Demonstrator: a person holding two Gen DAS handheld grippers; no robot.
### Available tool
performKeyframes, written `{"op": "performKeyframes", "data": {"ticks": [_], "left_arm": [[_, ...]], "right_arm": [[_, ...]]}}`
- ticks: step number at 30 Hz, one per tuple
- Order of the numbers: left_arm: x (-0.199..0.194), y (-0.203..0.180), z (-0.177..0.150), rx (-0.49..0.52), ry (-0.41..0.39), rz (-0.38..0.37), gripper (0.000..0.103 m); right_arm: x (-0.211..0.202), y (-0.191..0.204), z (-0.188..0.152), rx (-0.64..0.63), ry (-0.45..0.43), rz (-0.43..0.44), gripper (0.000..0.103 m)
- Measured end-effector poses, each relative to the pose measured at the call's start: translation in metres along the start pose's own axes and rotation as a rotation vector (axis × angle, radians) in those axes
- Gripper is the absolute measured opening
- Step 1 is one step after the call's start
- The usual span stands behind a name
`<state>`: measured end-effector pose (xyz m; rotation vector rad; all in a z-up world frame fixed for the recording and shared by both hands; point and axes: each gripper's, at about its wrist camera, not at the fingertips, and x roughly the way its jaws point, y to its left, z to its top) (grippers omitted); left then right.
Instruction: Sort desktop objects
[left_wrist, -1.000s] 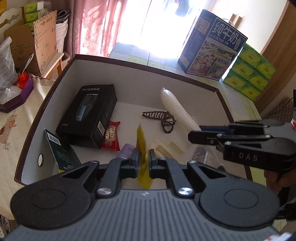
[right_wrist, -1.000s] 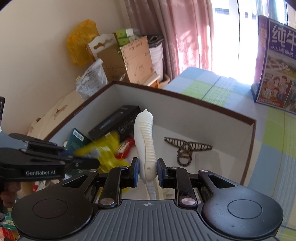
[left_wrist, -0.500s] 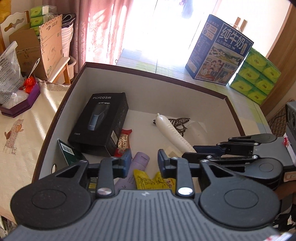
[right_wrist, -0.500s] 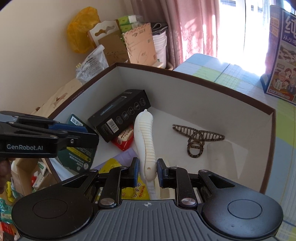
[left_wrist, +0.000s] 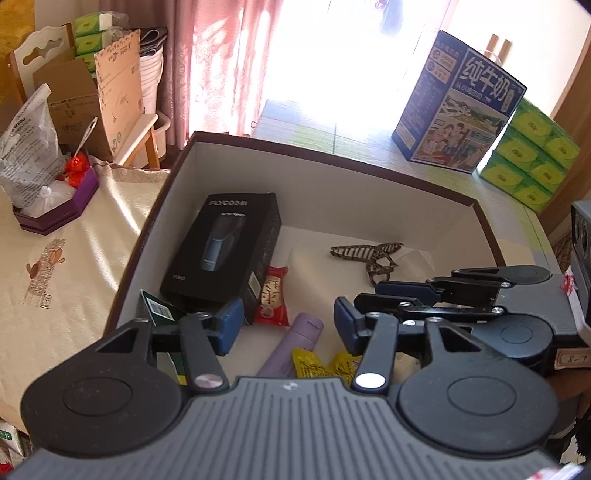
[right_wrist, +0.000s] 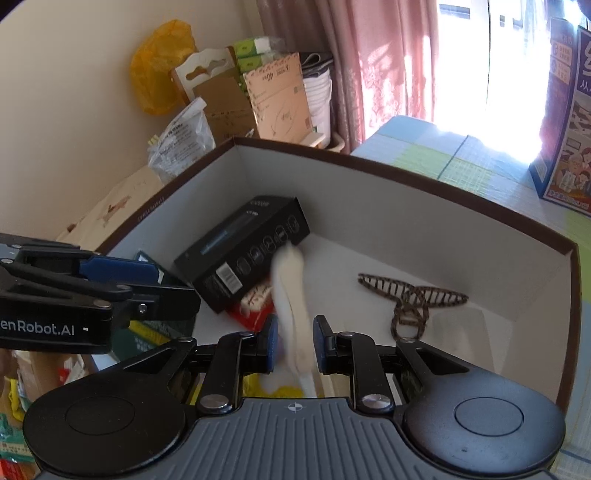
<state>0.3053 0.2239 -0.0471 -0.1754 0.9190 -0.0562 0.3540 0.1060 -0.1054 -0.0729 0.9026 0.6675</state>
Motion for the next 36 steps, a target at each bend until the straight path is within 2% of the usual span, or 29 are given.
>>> {"op": "performKeyframes", "data": {"ticks": [2,4,7,8,10,11,13,19,30,36], "left_arm": [[-0.002,0.001,0.001,-0.001,-0.008,0.009,0.061],[-0.004,0.001,0.001,0.003,-0.014,0.011,0.063],[-0.006,-0.001,0.001,0.008,-0.020,0.016,0.067],[-0.007,-0.003,0.001,0.010,-0.022,0.019,0.068],[-0.008,-0.006,0.001,0.016,-0.025,0.020,0.070],[-0.009,-0.008,0.000,0.019,-0.027,0.020,0.072],[-0.012,-0.012,0.000,0.030,-0.035,0.025,0.079],[-0.020,-0.025,-0.003,0.055,-0.059,0.038,0.087],[-0.042,-0.044,-0.005,0.083,-0.128,0.099,0.096],[-0.064,-0.051,-0.011,0.077,-0.165,0.113,0.100]], "right_arm": [[-0.002,0.000,0.000,-0.007,0.004,-0.003,0.027],[-0.006,0.000,-0.002,-0.017,0.002,-0.011,0.046],[-0.015,0.001,-0.007,-0.044,-0.008,-0.032,0.065],[-0.018,0.002,-0.009,-0.056,-0.010,-0.039,0.068],[-0.025,0.004,-0.014,-0.078,-0.021,-0.063,0.081],[-0.030,0.004,-0.016,-0.088,-0.027,-0.076,0.084],[-0.039,0.005,-0.022,-0.100,-0.041,-0.097,0.091],[-0.063,-0.003,-0.032,-0.063,-0.066,-0.134,0.101],[-0.106,-0.010,-0.039,-0.005,-0.120,-0.158,0.101],[-0.124,-0.005,-0.043,-0.021,-0.146,-0.169,0.101]]}}
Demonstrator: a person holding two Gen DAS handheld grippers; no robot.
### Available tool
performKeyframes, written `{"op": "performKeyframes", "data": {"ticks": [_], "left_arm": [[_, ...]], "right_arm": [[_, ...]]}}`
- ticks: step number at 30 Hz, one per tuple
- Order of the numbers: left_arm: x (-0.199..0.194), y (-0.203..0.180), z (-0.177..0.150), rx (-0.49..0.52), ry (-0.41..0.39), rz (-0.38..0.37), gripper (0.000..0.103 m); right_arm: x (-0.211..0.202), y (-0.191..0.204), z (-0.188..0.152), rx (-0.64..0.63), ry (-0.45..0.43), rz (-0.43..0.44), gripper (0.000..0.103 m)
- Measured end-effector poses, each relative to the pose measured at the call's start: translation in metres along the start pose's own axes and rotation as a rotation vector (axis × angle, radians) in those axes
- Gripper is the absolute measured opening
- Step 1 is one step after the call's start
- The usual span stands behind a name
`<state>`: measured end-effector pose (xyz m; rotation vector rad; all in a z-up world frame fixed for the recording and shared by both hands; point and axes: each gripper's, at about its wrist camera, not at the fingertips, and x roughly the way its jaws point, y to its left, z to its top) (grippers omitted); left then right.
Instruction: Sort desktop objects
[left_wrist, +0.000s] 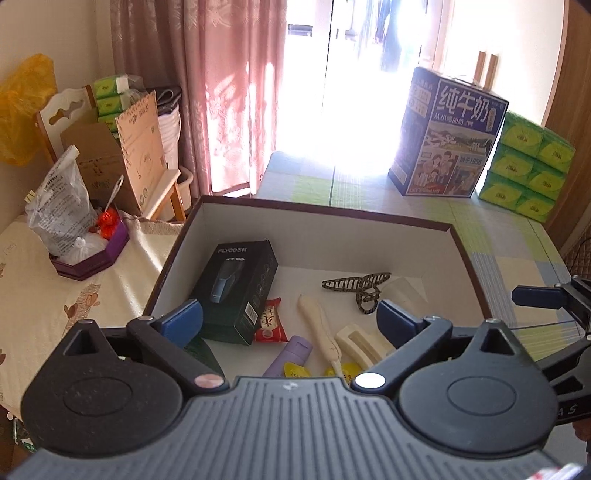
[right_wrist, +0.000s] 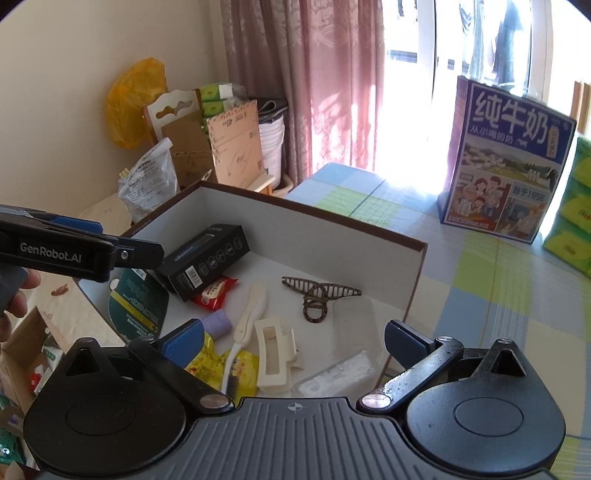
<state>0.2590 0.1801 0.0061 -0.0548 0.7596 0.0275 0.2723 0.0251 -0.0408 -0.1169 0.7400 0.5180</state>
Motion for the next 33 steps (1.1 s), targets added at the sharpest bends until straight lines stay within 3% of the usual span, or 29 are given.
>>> {"op": "performKeyframes", "data": {"ticks": [10,17,33], "left_arm": [[-0.048,-0.012,-0.022,-0.024,-0.077,0.042,0.102],[-0.086,-0.031,-0.048,-0.024,-0.111,0.118,0.102],[-0.131,-0.091,-0.097,-0.118,-0.054,0.144,0.102]], "right_arm": [[-0.038,0.003,-0.022,-0.035,-0.035,-0.044,0.101],[-0.072,0.001,-0.043,-0.070,-0.026,0.019,0.101],[-0.131,-0.030,-0.092,-0.096,0.004,0.045,0.101]]}}
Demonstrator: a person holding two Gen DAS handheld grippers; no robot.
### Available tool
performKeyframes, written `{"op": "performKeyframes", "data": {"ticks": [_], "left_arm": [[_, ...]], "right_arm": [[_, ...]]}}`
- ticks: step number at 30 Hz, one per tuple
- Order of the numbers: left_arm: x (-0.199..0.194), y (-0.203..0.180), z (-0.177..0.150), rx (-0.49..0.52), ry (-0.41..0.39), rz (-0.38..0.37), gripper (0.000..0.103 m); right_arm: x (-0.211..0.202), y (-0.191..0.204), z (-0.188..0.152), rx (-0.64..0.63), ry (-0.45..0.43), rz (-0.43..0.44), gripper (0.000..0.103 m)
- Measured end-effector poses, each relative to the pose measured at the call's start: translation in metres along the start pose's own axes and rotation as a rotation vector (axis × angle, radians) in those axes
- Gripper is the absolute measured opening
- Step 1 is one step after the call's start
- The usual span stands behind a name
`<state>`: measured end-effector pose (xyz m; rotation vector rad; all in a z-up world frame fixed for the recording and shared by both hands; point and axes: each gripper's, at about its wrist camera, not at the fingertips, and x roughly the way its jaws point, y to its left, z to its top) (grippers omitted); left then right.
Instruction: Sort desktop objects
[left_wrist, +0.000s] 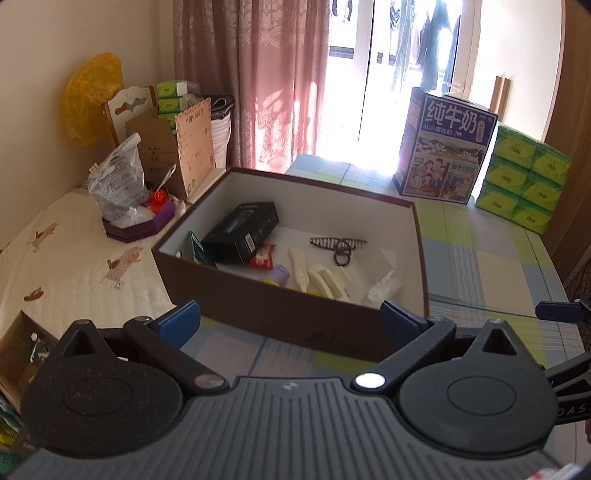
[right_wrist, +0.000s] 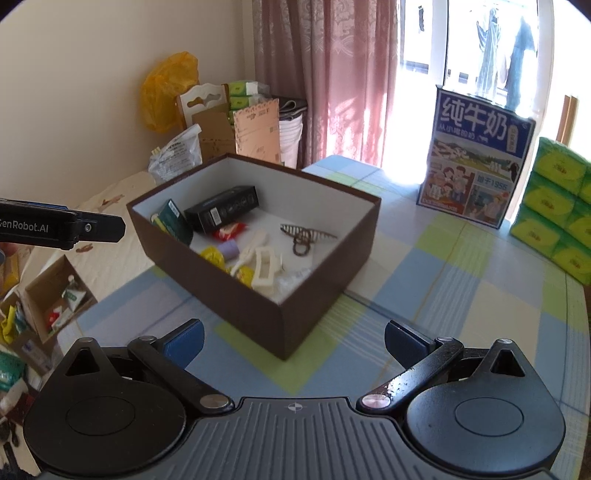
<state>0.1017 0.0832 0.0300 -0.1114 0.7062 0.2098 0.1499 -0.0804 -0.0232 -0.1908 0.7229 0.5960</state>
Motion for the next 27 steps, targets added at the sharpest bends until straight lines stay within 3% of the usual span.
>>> {"op": "performKeyframes", "data": {"ticks": [27], "left_arm": [[-0.034,-0.083,-0.054,0.019,0.081,-0.004,0.102]], "right_arm": [[-0.062,-0.043,-0.067,-0.009,0.044,0.016,0.101]]}}
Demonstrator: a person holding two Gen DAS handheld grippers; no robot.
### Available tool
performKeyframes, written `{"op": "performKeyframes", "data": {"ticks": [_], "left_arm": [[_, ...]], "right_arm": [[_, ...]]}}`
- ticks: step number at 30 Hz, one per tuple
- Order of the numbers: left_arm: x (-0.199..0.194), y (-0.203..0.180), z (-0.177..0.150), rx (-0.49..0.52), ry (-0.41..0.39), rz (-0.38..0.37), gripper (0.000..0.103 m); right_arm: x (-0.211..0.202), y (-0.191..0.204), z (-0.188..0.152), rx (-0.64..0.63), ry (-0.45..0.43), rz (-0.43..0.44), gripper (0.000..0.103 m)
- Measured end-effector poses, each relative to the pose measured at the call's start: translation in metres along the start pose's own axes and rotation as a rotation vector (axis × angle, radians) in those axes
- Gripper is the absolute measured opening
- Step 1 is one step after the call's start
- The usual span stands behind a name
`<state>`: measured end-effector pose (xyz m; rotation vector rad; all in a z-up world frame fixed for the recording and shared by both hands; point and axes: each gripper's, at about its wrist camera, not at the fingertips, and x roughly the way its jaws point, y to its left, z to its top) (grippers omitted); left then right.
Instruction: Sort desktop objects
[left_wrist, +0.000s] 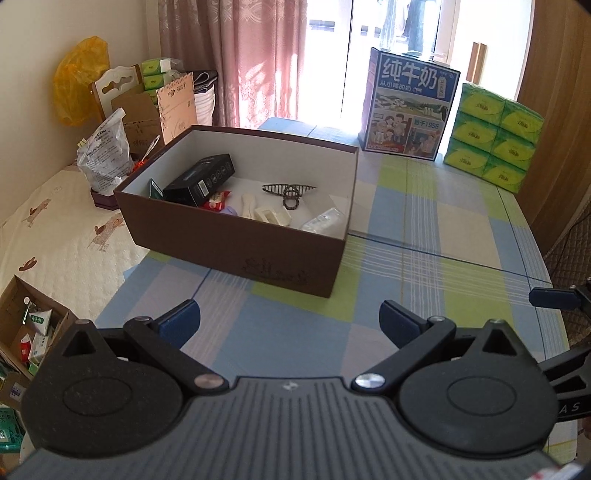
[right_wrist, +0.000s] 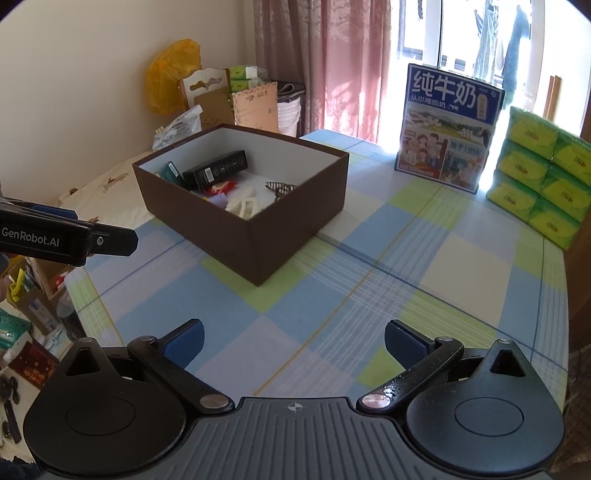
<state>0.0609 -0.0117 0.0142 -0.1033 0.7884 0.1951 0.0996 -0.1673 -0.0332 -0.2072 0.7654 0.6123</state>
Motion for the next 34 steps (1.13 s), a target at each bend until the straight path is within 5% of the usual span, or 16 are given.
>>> {"op": "performKeyframes", "data": {"ticks": [34], "left_arm": [[-0.008,-0.040,-0.030,0.000,0.018,0.022,0.102]], "right_arm": [[-0.024,-0.032,-0.037,0.007,0.033,-0.015,0.101]]}}
